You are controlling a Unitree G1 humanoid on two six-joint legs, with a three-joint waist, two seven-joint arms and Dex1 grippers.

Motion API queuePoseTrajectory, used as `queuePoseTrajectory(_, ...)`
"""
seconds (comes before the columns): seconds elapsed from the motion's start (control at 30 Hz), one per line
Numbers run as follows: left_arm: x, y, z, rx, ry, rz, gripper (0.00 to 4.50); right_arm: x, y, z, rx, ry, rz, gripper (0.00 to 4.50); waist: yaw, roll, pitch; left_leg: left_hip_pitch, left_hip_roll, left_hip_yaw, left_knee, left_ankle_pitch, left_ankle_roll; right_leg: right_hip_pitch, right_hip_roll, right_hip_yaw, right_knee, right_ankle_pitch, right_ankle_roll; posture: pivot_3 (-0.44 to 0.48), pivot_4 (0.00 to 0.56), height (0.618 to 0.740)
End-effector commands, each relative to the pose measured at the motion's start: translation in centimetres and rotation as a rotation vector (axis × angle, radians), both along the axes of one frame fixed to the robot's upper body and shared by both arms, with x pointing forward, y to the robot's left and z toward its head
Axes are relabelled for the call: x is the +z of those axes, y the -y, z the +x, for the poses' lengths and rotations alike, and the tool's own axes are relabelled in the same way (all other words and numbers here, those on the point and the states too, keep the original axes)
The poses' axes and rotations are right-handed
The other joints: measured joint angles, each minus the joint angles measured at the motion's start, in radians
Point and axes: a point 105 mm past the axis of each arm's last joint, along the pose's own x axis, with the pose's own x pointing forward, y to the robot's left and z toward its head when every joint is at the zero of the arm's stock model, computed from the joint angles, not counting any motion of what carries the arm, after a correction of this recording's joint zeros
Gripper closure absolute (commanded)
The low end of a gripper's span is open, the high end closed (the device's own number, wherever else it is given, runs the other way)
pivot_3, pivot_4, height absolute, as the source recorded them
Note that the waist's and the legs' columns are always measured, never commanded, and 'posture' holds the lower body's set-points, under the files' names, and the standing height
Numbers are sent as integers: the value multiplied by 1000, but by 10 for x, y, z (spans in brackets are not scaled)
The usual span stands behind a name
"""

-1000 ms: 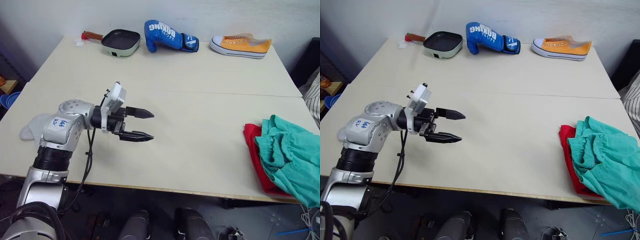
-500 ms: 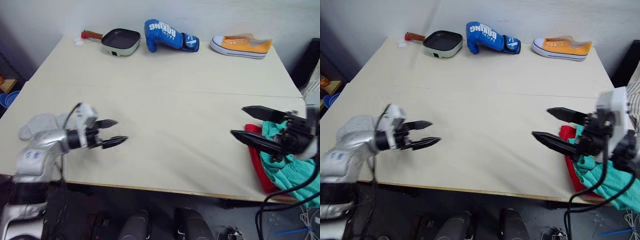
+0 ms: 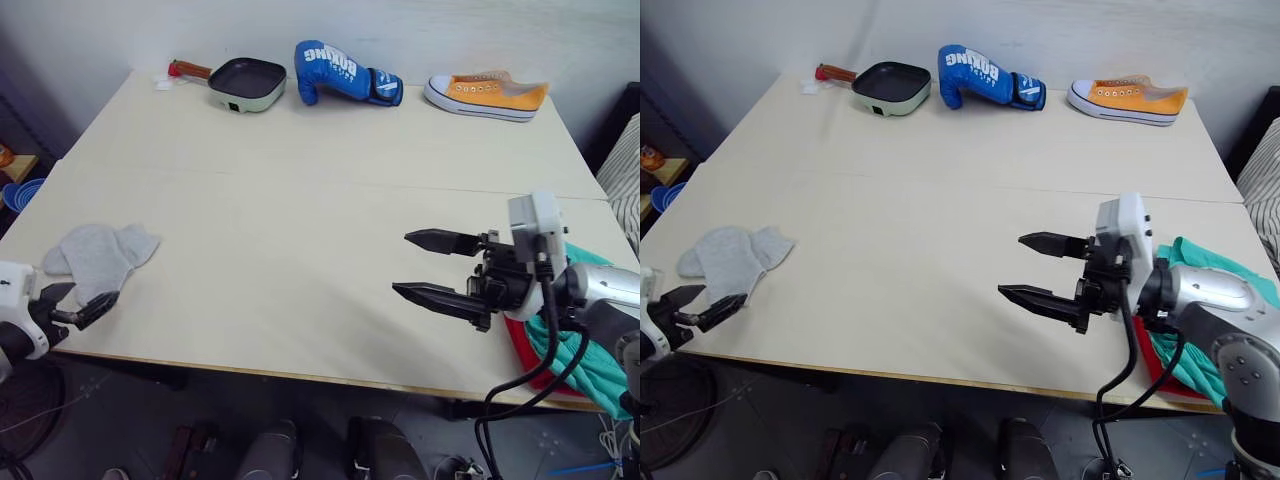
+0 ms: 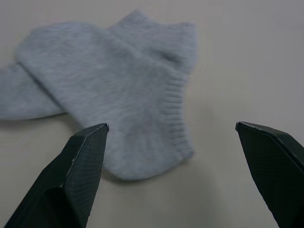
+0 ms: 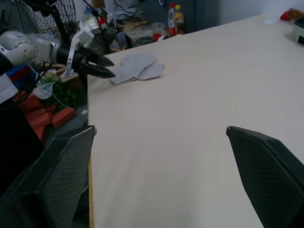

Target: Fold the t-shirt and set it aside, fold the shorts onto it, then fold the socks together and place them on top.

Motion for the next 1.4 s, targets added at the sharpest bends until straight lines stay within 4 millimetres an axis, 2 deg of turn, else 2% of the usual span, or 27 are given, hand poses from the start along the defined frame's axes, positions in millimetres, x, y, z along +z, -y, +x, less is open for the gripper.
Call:
queuePoseTrajectory(0.03,14,-3,15,-20,33,55,0,2,-3,4,0,36,-4,17,-13,1,0,1,-8,-16,-4,4,2,9,-8,-14,-3,0,0,0,150,740)
queuePoseTrajectory(0.07,14,-3,18,-23,31,63,0,2,-4,5,-5,29,6,17,-18,1,1,1,-13,-32,-5,7,1,12,-12,-23,-1,0,0,0,150,740)
queuePoseTrajectory(0.13,14,-4,27,-20,30,70,0,3,-4,7,-10,30,10,17,-22,2,0,1,-19,-48,-3,9,0,15,-12,-22,2,0,0,0,150,740)
queuePoseTrajectory(0.23,12,1,46,-25,17,49,0,2,-8,2,17,35,0,17,-11,1,0,0,-19,-48,-2,9,-1,11,-5,-4,2,0,0,0,150,740)
queuePoseTrajectory(0.47,5,20,81,-84,-26,9,0,4,-13,-1,17,48,7,17,-3,1,0,-2,-19,-48,-2,8,-1,9,-4,-1,2,0,0,0,150,740)
queuePoseTrajectory(0.6,-10,11,91,-29,-107,61,0,5,-12,-3,2,53,16,17,-7,1,0,-2,-19,-48,-2,8,-2,8,-4,-1,3,0,0,0,150,740)
queuePoseTrajectory(0.77,-24,15,98,-32,-160,9,0,5,-12,-9,-11,58,7,17,-7,1,0,-2,-19,-46,-1,8,-2,4,-4,0,10,0,0,0,150,740)
queuePoseTrajectory(0.87,-29,13,99,-17,-180,-7,560,6,-11,-10,-22,60,4,0,-5,1,0,-2,-19,-45,-1,9,-4,3,-4,1,10,0,0,0,150,740)
queuePoseTrajectory(1.27,-37,11,100,7,-196,-68,4206,4,-7,-15,-44,55,-7,0,-3,1,0,-2,-19,-44,-1,10,-4,1,-5,2,15,0,0,0,150,740)
queuePoseTrajectory(1.33,-40,15,98,-6,-207,-111,4468,2,-4,-15,-57,58,-28,0,-3,1,0,-2,-19,-44,-1,10,-4,1,-5,2,16,0,0,0,150,740)
queuePoseTrajectory(1.4,-40,17,97,-13,-211,-127,4469,2,-3,-15,-63,60,-37,0,-4,1,0,-2,-19,-44,-1,10,-4,1,-5,2,16,0,0,0,150,740)
